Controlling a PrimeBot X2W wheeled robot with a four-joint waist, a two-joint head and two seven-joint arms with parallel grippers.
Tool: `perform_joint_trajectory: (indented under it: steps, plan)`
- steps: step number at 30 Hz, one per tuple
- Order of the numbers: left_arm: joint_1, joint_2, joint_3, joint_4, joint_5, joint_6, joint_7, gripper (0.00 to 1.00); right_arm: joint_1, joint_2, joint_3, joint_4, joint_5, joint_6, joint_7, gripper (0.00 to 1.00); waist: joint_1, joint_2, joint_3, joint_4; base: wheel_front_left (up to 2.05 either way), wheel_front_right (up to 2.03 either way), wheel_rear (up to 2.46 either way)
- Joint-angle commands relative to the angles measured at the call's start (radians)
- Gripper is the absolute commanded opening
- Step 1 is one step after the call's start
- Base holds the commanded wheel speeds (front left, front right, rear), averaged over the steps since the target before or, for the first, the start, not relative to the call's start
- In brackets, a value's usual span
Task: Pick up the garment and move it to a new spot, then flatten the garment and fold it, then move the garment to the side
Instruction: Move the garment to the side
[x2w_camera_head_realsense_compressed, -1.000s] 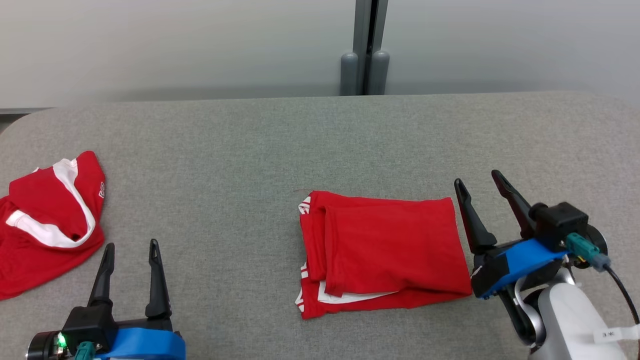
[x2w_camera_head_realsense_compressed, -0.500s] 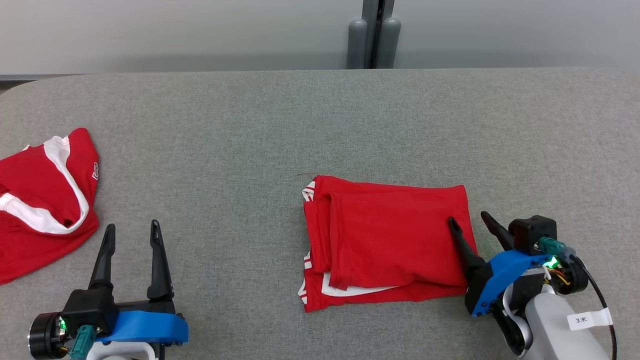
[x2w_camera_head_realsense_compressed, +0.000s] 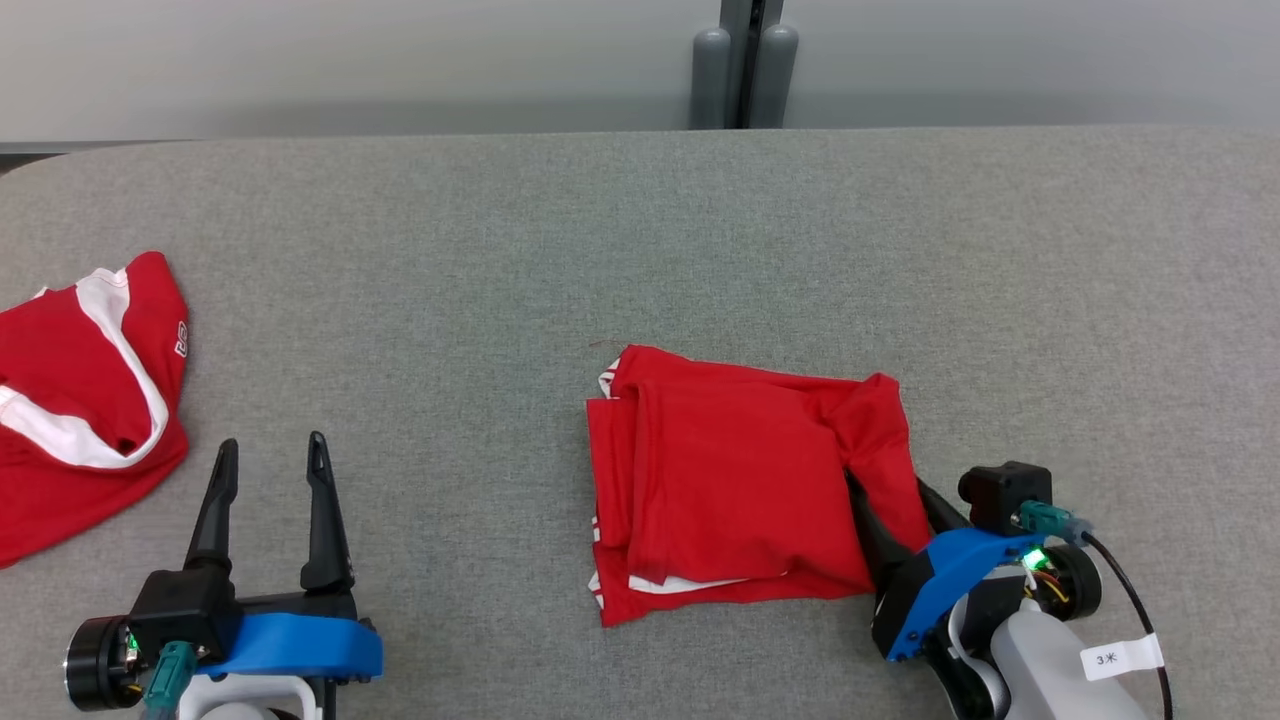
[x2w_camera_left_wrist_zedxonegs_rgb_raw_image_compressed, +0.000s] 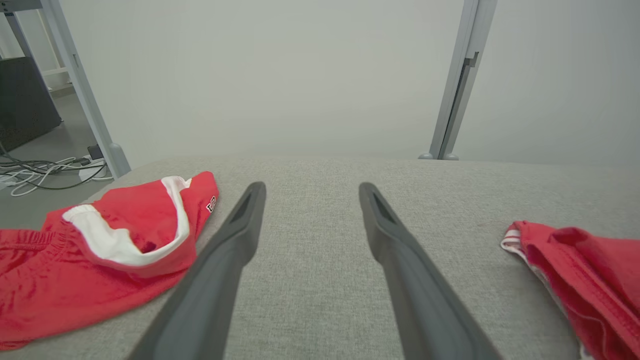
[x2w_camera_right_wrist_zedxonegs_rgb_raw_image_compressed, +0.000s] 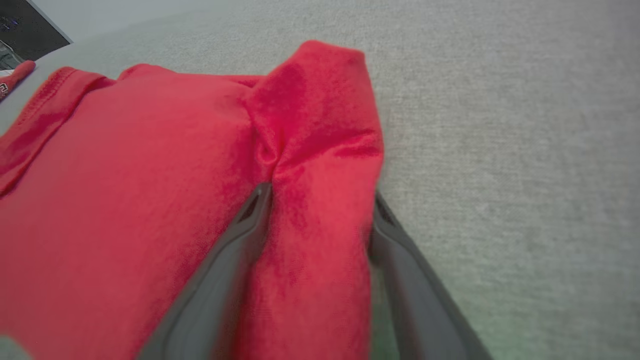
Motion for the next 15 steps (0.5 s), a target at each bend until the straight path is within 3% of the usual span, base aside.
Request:
perform_joint_trajectory:
  steps: [1, 8, 15]
  plan:
    - [-0.009, -0.003, 0.002, -0.002, -0.007, 0.000, -0.003, 1.00, 0.001, 0.002, 0.018, 0.007, 0.007, 0.003, -0.007, 0.00, 0.0001, -0.0001, 0.005, -0.003, 0.00, 0.00, 0.00]
    - [-0.041, -0.003, -0.006, -0.025, -0.010, -0.004, -0.003, 1.00, -0.147, -0.075, 0.037, -0.001, -0.002, 0.001, -0.050, 0.00, 0.0001, -0.0001, 0.053, -0.011, 0.00, 0.00, 0.00]
    - [-0.121, -0.002, -0.028, -0.085, 0.007, -0.015, -0.003, 1.00, -0.345, -0.233, 0.079, -0.020, 0.002, 0.001, -0.020, 0.00, 0.0001, -0.0001, 0.162, -0.030, 0.00, 0.00, 0.00]
